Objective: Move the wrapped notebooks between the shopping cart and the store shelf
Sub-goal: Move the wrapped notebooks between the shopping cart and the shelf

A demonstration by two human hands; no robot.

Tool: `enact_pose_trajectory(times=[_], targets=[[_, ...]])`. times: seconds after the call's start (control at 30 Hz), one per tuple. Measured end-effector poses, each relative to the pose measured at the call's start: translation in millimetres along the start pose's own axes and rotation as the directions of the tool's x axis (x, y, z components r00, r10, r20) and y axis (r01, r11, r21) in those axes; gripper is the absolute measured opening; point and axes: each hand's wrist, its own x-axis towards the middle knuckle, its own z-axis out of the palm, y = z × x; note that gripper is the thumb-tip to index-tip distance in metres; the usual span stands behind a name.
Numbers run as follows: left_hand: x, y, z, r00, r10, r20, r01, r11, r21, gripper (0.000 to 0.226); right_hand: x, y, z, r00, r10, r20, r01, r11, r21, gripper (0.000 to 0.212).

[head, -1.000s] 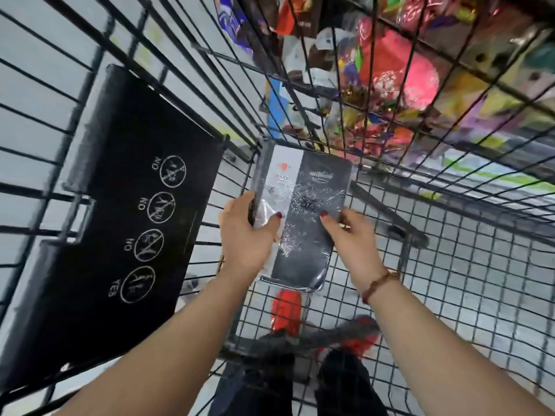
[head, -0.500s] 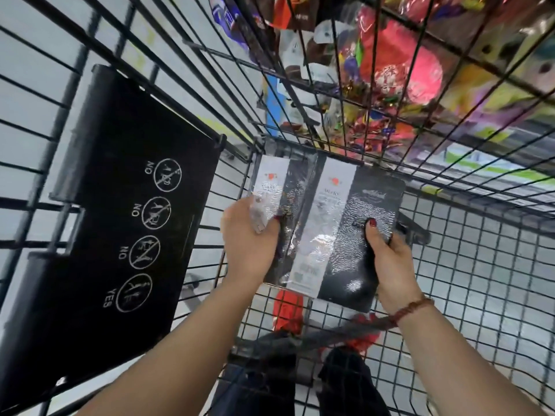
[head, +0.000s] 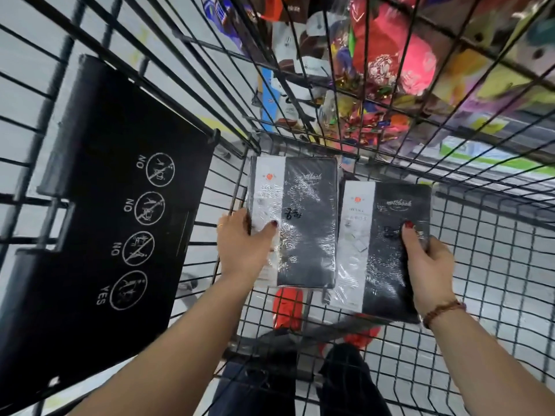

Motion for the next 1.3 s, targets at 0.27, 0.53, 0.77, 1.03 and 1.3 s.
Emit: enact_pose_trajectory(times=[0.27, 0.53, 0.77, 1.03, 1.3], targets=[[-31.0, 2.1, 20.0, 0.976, -0.115, 0.183, 0.157, 0.96, -0.23, 0.04, -8.5, 1.3, 4.1, 0.999, -0.037, 0.014, 0.037, 0.999, 0.014, 0.019], [-41.9, 14.8, 41.6, 0.882, -0.353, 0.313, 0.454, 0.813, -0.364, 0.032, -10.7, 7.0, 1.2, 0.994, -0.104, -0.021, 0.101, 0.991, -0.084, 0.03], [-53.1, 14.8, 44.8, 0.94, -0.294, 0.175, 0.341, 0.842, -0.418, 0.018, -29.9, 1.8, -6.1, 0.993, -0.116, -0.032, 0.114, 0.992, -0.046, 0.02], [-80.8, 39.6, -8.5, 0.989, -0.15, -0.001, 0.138, 0.908, -0.395, 0.012, -68.2, -41.1, -57.0, 0.989, -0.135, -0.064, 0.131, 0.989, -0.074, 0.025], [-151.8, 86.5, -88.2, 0.992, 0.082, 0.097, -0.045, 0.942, -0.332, 0.022, -130.3, -100.6, -158.1, 0.979, -0.11, -0.173, 0.13, 0.986, 0.107, 0.035]])
